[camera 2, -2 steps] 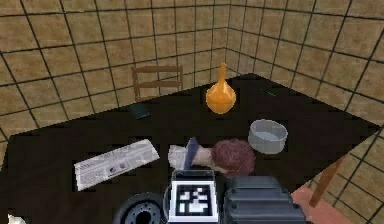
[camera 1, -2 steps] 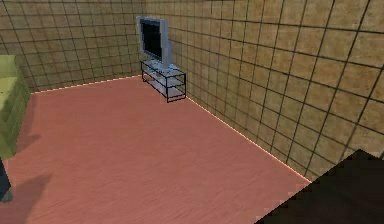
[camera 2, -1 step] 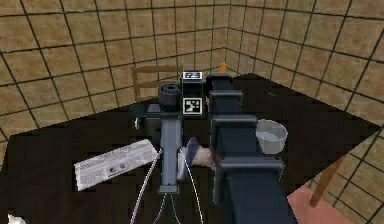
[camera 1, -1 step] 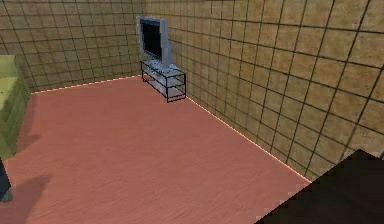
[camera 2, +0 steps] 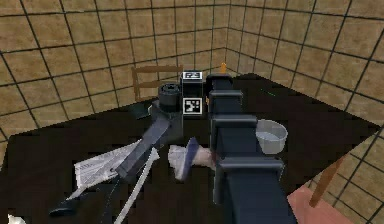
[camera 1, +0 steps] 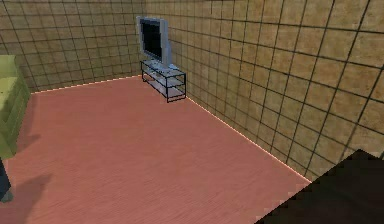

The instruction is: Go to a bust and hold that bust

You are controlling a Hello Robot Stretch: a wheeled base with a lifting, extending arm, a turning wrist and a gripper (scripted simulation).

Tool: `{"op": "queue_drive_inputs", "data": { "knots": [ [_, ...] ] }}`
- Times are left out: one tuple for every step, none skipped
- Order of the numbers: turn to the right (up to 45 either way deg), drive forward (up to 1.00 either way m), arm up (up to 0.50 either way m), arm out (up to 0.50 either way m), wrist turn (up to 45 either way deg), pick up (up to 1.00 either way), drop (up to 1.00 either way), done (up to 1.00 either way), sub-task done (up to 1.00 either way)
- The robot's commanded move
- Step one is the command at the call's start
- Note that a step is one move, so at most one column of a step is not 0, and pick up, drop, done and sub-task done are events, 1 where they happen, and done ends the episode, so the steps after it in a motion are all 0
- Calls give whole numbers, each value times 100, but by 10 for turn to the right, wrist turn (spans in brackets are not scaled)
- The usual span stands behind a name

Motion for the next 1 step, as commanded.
{"op": "queue_drive_inputs", "data": {
  "knots": [
    [0,0,0,0,450,0,0,0,0]
  ]
}}
